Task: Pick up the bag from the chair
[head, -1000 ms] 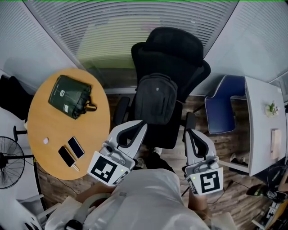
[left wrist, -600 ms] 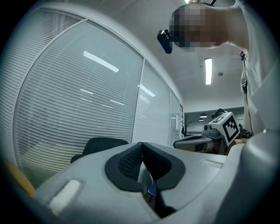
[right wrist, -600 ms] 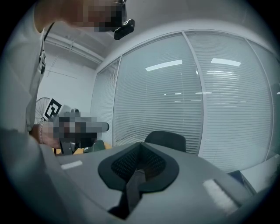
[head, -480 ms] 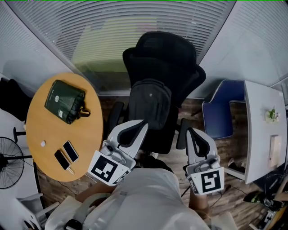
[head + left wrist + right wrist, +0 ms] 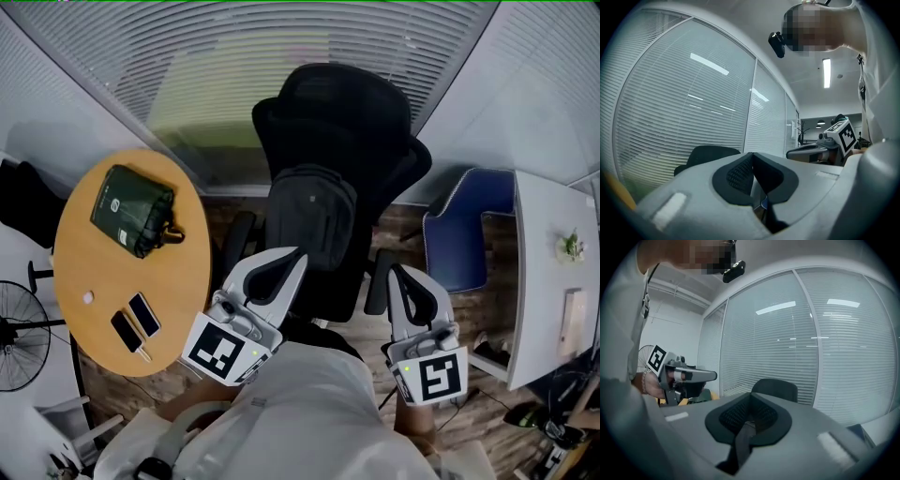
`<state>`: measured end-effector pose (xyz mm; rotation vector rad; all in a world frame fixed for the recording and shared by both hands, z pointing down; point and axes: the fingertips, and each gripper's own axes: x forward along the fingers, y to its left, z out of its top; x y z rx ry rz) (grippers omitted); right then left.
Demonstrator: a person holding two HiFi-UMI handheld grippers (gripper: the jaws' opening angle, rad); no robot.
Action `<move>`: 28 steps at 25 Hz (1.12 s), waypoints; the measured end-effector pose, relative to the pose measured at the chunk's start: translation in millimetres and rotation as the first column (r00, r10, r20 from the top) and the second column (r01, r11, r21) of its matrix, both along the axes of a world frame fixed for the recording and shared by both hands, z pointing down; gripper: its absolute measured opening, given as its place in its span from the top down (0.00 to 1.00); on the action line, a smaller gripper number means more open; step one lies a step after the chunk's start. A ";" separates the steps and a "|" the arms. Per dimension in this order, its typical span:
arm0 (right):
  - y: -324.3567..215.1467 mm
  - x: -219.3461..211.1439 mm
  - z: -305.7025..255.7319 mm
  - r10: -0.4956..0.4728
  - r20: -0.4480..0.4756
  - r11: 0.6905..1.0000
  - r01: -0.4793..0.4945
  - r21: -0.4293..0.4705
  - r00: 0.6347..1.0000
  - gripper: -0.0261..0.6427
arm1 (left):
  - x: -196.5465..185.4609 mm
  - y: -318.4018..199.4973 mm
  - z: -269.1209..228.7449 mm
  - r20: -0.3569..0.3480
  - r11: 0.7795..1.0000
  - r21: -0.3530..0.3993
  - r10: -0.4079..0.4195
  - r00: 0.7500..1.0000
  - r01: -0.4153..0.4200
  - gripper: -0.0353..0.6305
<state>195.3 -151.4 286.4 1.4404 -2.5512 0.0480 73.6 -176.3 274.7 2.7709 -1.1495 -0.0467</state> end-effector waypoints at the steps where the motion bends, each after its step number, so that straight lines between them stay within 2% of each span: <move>1: -1.6 -1.0 -0.2 0.000 0.000 1.000 0.000 0.001 1.000 0.96 | -1.4 -1.6 0.5 0.000 1.000 0.000 -0.002 1.000 0.002 0.94; 15: -31.9 -45.1 8.6 0.025 0.010 1.000 -0.025 -0.010 1.000 0.96 | -44.8 -33.3 15.6 0.012 0.999 -0.022 0.025 1.000 -0.025 0.94; 26: -43.5 -64.2 43.6 0.032 -0.018 0.997 -0.033 -0.064 0.999 0.94 | -69.6 -51.3 55.2 0.031 0.997 -0.067 0.028 0.999 -0.026 0.94; 28: -45.1 -65.9 52.2 0.031 -0.026 0.997 -0.033 -0.075 0.999 0.93 | -72.1 -54.7 63.8 0.038 0.997 -0.072 0.029 0.999 -0.026 0.91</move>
